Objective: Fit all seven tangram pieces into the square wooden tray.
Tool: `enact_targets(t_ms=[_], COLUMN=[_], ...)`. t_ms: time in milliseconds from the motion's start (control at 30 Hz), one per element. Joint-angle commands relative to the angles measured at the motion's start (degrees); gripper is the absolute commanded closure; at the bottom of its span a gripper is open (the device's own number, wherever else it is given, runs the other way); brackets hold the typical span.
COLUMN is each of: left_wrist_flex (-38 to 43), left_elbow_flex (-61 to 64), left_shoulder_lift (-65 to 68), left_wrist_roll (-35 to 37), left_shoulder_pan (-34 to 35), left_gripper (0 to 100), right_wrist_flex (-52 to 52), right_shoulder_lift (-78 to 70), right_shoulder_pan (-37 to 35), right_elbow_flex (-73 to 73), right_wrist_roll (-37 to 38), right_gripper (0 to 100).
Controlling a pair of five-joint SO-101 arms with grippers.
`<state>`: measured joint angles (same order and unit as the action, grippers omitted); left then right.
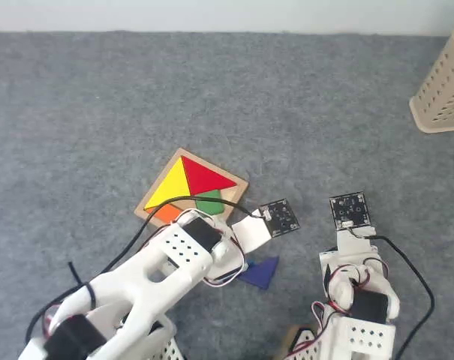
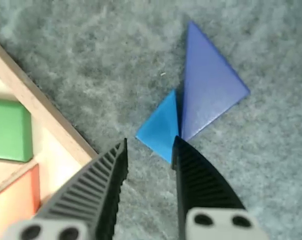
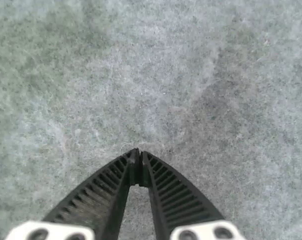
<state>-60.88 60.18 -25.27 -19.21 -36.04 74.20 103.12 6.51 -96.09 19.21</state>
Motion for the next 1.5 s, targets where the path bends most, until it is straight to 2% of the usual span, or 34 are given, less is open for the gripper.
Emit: enact_targets(t_ms=[0, 367, 533, 633, 733, 933, 1133, 1467], left_wrist_flex=[1.1, 3.1, 3.2, 5.0, 6.3, 4.5, 0.1, -0.4], left_elbow_flex=[-0.1, -6.4, -9.1, -11.8, -14.1, -15.3, -15.2, -21.5], left_shoulder_lift=[-0.6, 14.5, 16.3, 16.9, 17.5, 14.0, 8.0, 23.3], left_wrist_roll=[-0.6, -0.3, 0.0, 3.6, 4.0, 3.8, 4.0, 3.8], left_shoulder_pan=[-0.3, 0.1, 3.3, 6.2, 7.6, 7.0, 2.7, 3.4], left_gripper=[86, 86, 86, 86, 86, 86, 86, 82], right_wrist_flex=[-0.7, -0.7, -0.7, -0.7, -0.7, -0.7, -0.7, -0.7], right_shoulder_lift=[0.8, 0.8, 0.8, 0.8, 0.8, 0.8, 0.8, 0.8], right_shoulder_pan=[0.7, 0.7, 0.7, 0.7, 0.7, 0.7, 0.7, 0.7], right_elbow_flex=[-0.4, -0.4, -0.4, -0.4, -0.4, -0.4, -0.4, -0.4], right_wrist_roll=[0.6, 0.6, 0.6, 0.6, 0.6, 0.6, 0.6, 0.6], right_gripper=[99.2, 99.2, 99.2, 99.2, 99.2, 99.2, 99.2, 99.2])
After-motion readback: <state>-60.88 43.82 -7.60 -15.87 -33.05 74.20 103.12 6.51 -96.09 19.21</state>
